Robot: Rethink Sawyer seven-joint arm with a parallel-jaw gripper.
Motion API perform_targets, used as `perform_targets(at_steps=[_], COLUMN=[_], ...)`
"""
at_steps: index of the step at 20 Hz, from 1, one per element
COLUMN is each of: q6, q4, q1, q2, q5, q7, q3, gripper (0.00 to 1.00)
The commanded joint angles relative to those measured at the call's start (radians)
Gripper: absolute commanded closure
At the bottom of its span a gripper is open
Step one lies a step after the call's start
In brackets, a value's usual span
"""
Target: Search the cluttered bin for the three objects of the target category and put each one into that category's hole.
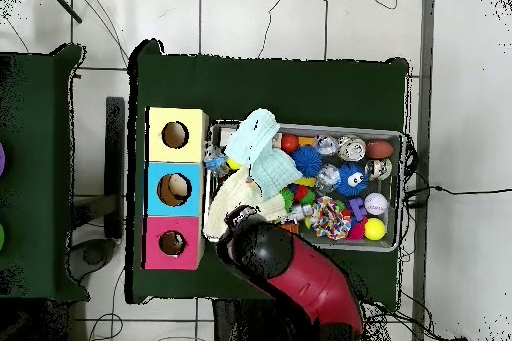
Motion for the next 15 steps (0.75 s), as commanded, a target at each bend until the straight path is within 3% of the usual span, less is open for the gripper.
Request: perform_targets(at_steps=[1, 15], q6=[-0.031, -0.035], q4=[-0.081, -0.22], q1=[-0.095, -0.231], q2=[0.05, 0.163], q5=[-0.132, -0.283], q7=[-0.079, -0.063], q3=[0.076, 0.15], gripper=[0.0, 0.0])
